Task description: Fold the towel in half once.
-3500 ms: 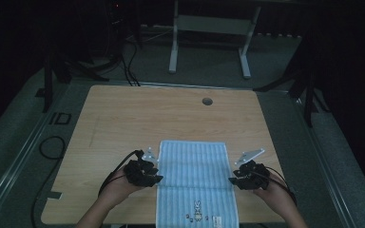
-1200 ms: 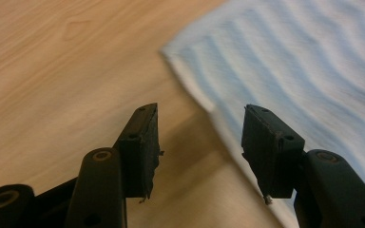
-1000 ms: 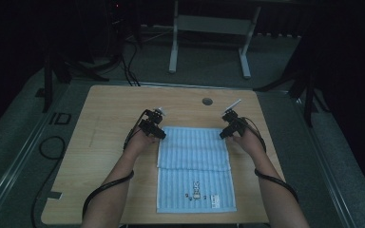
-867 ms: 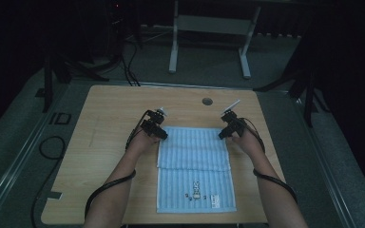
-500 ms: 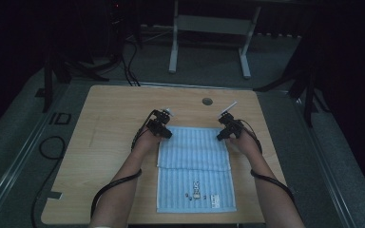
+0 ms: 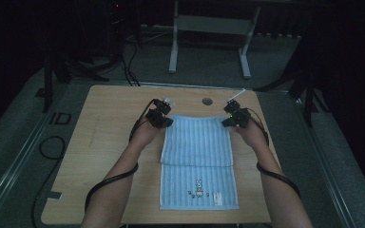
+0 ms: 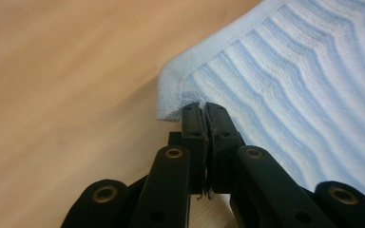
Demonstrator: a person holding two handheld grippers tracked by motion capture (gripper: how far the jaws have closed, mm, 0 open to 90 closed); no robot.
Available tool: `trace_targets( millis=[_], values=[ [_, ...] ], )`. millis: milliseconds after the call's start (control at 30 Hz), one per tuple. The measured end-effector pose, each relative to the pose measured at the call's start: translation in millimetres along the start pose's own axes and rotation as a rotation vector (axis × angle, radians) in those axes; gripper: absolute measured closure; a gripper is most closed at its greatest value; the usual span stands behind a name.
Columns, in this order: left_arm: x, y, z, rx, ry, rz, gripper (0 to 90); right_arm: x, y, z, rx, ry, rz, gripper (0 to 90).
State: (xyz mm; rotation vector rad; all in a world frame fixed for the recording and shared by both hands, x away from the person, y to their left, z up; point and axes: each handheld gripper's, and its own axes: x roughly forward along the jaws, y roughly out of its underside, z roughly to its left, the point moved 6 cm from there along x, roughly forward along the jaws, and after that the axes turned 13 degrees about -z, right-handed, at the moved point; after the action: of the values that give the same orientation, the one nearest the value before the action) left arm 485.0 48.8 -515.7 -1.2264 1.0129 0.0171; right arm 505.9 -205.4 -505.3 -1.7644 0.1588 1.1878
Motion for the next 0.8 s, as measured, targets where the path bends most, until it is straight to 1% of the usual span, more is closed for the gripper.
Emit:
trace_targets(
  millis=[33, 67, 167, 200, 233, 267, 300, 333, 367, 400, 433, 467, 500, 600, 633, 667, 700, 733, 767, 800],
  values=[
    [-7.2, -6.9, 1.1, 0.004, -0.003, -0.023, 87.0, -7.1, -6.3, -1.8, -0.001, 0.009, -0.020, 86.4],
    [-14.3, -13.3, 2.9, 0.000, -0.010, -0.041, 87.0, -7.1, -6.3, -1.8, -0.001, 0.009, -0.020, 86.4],
    [-35.3, -31.9, 8.4, -0.011, -0.019, -0.102, 87.0, -27.9, -23.8, -8.6, -0.012, 0.043, -0.068, 86.4],
    [-41.6, -37.1, 9.4, -0.011, -0.014, -0.112, 87.0, -35.4, -29.8, -9.9, -0.012, 0.048, -0.089, 86.3],
    [-49.8, -44.1, 10.8, 0.003, -0.025, -0.134, 87.0, -42.6, -35.9, -11.0, -0.013, 0.046, -0.112, 86.3],
    [-55.0, -48.0, 11.0, 0.005, -0.020, -0.140, 87.0, -51.6, -43.1, -11.1, -0.019, 0.045, -0.134, 86.4],
    [-61.4, -53.2, 10.3, 0.010, -0.012, -0.158, 86.9, -64.0, -52.7, -11.9, -0.039, 0.061, -0.167, 86.4],
    [-68.0, -58.6, 10.0, 0.020, -0.021, -0.188, 87.0, -70.7, -57.5, -11.7, -0.049, 0.066, -0.183, 86.3],
    [-74.1, -63.2, 9.4, 0.015, -0.014, -0.208, 86.9, -77.3, -61.6, -11.6, -0.058, 0.073, -0.195, 86.4],
    [-79.8, -66.9, 8.6, 0.013, -0.006, -0.224, 86.9, -77.3, -61.6, -11.6, -0.058, 0.073, -0.195, 86.4],
    [-86.2, -70.5, 7.9, 0.025, -0.022, -0.254, 86.9, -83.7, -65.0, -11.1, -0.059, 0.079, -0.210, 86.4],
    [-92.4, -73.7, 6.2, 0.036, -0.022, -0.276, 86.9, -90.0, -67.5, -9.7, -0.061, 0.079, -0.226, 86.3],
    [-98.9, -75.4, 3.7, 0.041, -0.027, -0.301, 86.9, -100.2, -70.0, -7.0, -0.078, 0.084, -0.252, 86.3],
    [-101.8, -75.5, 2.6, 0.042, -0.026, -0.307, 86.9, -104.7, -69.8, -5.4, -0.087, 0.082, -0.262, 86.3],
    [-105.4, -71.1, -2.3, 0.037, -0.001, -0.311, 86.9, -108.4, -69.1, -3.8, -0.095, 0.081, -0.273, 86.3],
    [-105.5, -67.0, -4.7, 0.041, 0.004, -0.301, 86.9, -116.1, -59.2, 1.1, -0.103, 0.065, -0.294, 86.3],
    [-104.9, -56.8, -11.2, 0.053, 0.030, -0.289, 86.9, -117.0, -54.2, 2.7, -0.111, 0.064, -0.298, 86.3],
    [-104.9, -56.8, -11.2, 0.053, 0.030, -0.289, 86.9, -117.0, -54.2, 2.7, -0.111, 0.064, -0.298, 86.3],
    [-103.8, -45.5, -17.5, 0.050, 0.053, -0.279, 86.9, -116.4, -41.8, 8.0, -0.112, 0.039, -0.289, 86.3],
    [-103.8, -45.5, -17.5, 0.050, 0.053, -0.279, 86.9, -116.4, -41.8, 8.0, -0.112, 0.039, -0.289, 86.3]
  ],
)
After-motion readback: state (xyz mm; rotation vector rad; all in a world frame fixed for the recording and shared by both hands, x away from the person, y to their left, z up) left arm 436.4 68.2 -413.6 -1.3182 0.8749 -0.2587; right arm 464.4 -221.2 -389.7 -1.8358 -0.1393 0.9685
